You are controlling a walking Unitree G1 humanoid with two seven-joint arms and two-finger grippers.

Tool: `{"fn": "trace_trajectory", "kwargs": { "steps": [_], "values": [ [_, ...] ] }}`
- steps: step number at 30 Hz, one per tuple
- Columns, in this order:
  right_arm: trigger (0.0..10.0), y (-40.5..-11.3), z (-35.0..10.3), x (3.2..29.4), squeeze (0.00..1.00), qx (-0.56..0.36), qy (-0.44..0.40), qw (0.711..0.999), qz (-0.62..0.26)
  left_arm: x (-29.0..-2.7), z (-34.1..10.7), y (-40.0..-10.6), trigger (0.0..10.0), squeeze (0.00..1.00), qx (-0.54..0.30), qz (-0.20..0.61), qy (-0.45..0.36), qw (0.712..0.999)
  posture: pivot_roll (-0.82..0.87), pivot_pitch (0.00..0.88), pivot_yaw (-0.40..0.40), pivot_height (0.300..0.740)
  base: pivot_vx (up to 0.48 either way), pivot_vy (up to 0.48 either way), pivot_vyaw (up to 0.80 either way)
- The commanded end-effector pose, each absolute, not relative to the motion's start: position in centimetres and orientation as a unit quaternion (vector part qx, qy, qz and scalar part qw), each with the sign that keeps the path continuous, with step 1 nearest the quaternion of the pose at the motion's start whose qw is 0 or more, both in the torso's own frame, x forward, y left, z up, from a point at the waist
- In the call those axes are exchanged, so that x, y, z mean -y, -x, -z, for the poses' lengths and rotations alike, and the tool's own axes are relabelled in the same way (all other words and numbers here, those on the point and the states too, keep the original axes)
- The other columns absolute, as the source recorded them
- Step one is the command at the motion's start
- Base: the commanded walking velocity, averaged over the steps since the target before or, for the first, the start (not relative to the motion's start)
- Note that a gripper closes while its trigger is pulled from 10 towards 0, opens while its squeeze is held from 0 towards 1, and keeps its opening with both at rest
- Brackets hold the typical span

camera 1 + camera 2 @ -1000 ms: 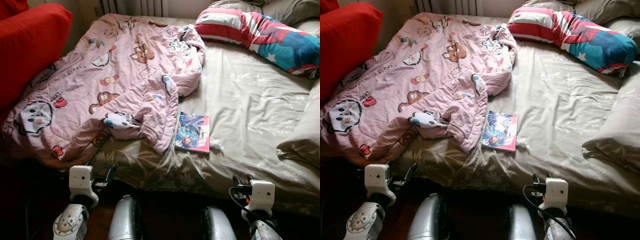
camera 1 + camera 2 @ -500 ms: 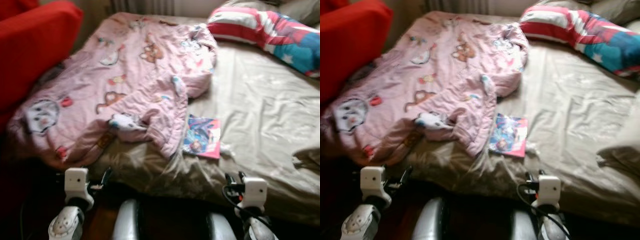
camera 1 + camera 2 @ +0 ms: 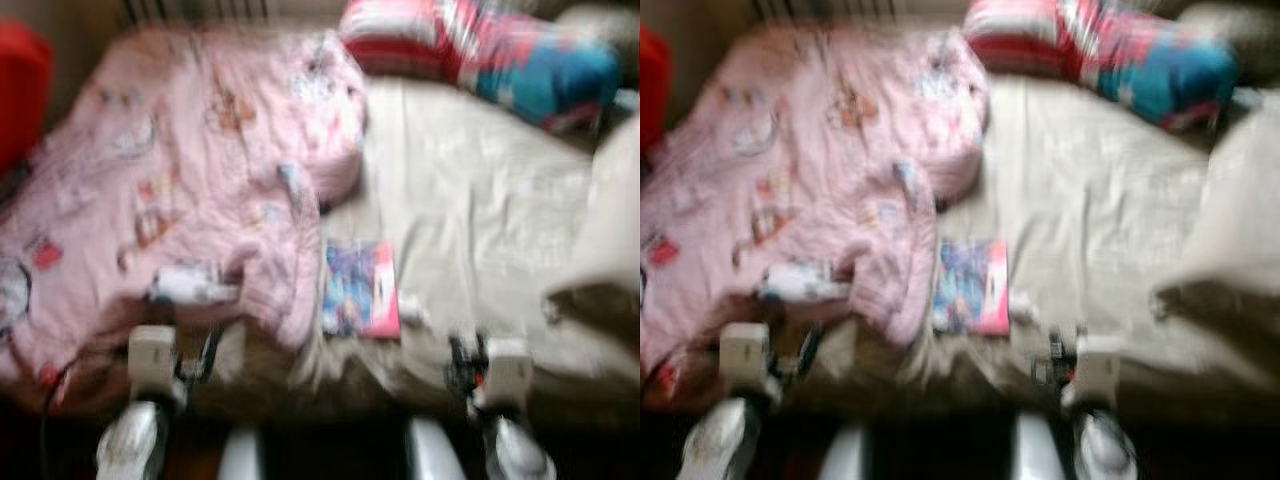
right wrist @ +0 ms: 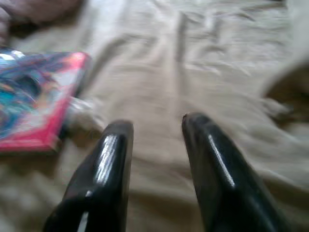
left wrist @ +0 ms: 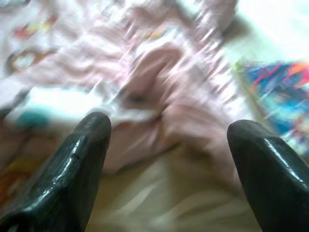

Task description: Clean up the room

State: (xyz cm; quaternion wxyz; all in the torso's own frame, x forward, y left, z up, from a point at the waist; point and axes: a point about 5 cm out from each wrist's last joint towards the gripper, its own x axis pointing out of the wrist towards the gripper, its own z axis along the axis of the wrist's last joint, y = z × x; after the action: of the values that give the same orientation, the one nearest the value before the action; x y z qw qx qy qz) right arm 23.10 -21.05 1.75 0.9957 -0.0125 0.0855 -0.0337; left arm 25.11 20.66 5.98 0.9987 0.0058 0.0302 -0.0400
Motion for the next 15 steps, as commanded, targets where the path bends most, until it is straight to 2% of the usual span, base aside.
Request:
{"fn": "trace_trajectory", "kwargs": {
  "steps": [1, 7, 8, 9, 15],
  "values": [
    [10.0, -23.4, -1.7, 20.2, 0.00, -0.086, 0.003, 0.996, 0.020, -21.8, -5.6, -24.5, 10.0, 0.00, -0.045, 0.028, -0.016, 0.998, -0.06, 0.159, 0.051, 0.594, 0.000, 0.000, 0.00],
    [10.0, -26.1, -1.9, 19.5, 0.00, -0.101, -0.003, 0.995, -0.009, -21.6, -6.4, -25.1, 10.0, 0.00, -0.035, 0.037, -0.019, 0.999, -0.03, 0.176, 0.066, 0.594, 0.000, 0.000, 0.00],
    [10.0, -26.4, -2.0, 19.4, 0.66, -0.100, -0.002, 0.995, -0.013, -21.6, -6.5, -25.2, 10.0, 0.00, -0.034, 0.037, -0.019, 0.999, -0.03, 0.176, 0.068, 0.594, 0.000, 0.000, 0.00],
    [10.0, -26.9, -2.2, 19.2, 1.00, -0.099, -0.005, 0.995, -0.018, -21.7, -6.7, -25.3, 10.0, 0.00, -0.031, 0.037, -0.018, 0.999, -0.02, 0.180, 0.070, 0.594, 0.000, 0.000, 0.00],
    [10.0, -30.2, -3.4, 17.8, 1.00, -0.103, -0.016, 0.994, -0.038, -21.7, -8.2, -26.3, 10.0, 0.00, -0.011, 0.041, -0.015, 0.999, 0.02, 0.220, 0.086, 0.594, 0.000, 0.000, 0.00]
  ]
}}
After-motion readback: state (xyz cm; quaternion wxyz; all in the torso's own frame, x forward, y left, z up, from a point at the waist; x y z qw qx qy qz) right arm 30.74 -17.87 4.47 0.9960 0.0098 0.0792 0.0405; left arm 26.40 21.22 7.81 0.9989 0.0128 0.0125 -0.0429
